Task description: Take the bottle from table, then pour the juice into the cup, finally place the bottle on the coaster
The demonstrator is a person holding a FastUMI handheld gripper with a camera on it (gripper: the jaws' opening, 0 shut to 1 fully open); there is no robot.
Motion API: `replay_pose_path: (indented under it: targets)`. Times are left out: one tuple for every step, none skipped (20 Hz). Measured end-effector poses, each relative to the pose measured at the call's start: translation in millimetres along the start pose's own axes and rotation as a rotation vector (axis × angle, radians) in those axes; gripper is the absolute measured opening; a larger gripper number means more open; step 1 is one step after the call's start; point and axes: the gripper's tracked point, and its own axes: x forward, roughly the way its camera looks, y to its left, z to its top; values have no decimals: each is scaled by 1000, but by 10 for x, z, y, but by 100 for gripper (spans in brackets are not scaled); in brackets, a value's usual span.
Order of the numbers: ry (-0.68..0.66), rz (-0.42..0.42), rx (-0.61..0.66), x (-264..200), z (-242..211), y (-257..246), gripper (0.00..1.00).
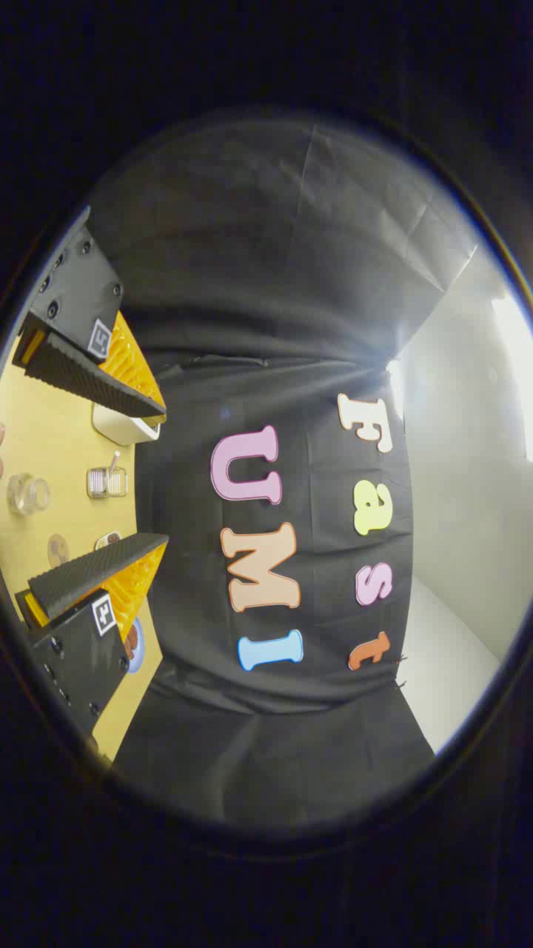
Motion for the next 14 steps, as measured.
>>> replay_pose_path:
  targets:
    - [5, -5, 1, 15, -26, 1, 99]
    - [7, -10, 4, 12, -50, 9, 99]
    - [9, -14, 8, 27, -53, 15, 99]
    - [10, -17, 9, 41, -71, 31, 99]
    - [8, -22, 8, 51, -74, 27, 99]
    - [8, -25, 5, 53, -84, 27, 99]
    - [8, -27, 1, 71, -84, 25, 99]
    - [7, -29, -3, 81, -94, 23, 99]
    - [7, -30, -6, 100, -94, 18, 99]
    - [6, -32, -7, 112, -105, 17, 99]
    - [6, -34, -5, 123, -102, 12, 99]
    - [5, -37, -2, 137, -115, 8, 99]
    - [4, -40, 1, 147, -118, 1, 99]
    - [5, -45, 4, 152, -127, -5, 99]
